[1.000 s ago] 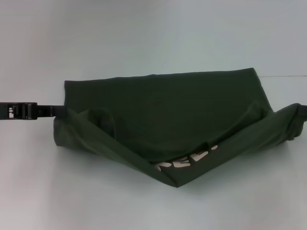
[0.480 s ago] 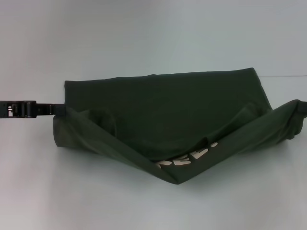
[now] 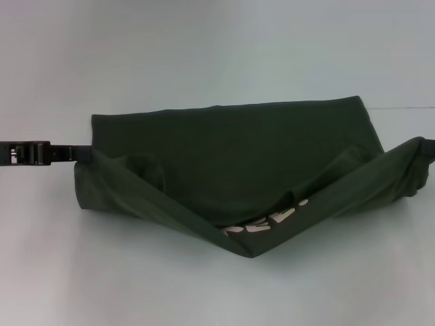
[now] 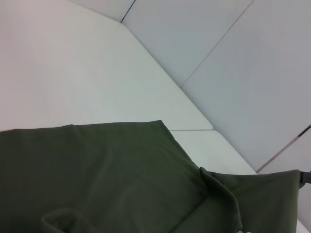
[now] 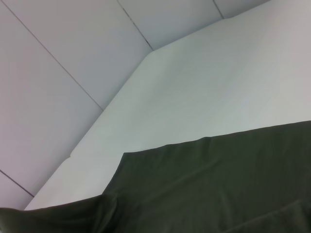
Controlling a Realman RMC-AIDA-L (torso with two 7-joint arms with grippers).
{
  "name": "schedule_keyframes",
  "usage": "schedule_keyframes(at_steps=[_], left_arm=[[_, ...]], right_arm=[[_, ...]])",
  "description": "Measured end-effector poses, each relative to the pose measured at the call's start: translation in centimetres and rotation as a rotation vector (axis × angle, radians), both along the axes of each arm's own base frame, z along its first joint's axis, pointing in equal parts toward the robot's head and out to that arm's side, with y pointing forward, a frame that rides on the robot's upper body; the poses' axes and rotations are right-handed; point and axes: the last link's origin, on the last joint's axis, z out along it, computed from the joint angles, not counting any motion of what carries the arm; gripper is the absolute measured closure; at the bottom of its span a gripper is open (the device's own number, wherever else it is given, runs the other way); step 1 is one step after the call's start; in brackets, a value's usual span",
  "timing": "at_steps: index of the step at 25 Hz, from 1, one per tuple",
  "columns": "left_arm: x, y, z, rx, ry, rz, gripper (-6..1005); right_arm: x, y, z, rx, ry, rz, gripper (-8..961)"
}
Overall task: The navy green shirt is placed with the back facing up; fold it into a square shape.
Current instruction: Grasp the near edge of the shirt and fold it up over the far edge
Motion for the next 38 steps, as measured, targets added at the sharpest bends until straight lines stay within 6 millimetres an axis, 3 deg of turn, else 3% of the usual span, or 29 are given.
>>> schedule_keyframes(at_steps=[18,26,31,38], left_arm=[[0.6,0.5,0.1,0.030,-0.042,-0.004,998],[-0.5,1.8,1.6,0.160,-0.092,0.124,999],[-1.5,2.8,2.1,0.253,-0.124,0.204,999],[-2.1,5.2,0.1,0.348,-0.137,0.294,998]], right_arm=[[-0.1,0.6,0.3,0.033,0.004,-0.013,918],[0.1,1.6,1.7,0.130,0.034,-0.059,918],[0.0,3.2,2.0,0.207,0.042,-0.096,918],[-0.8,6.8,0.7,0.299,0.020,-0.162,919]])
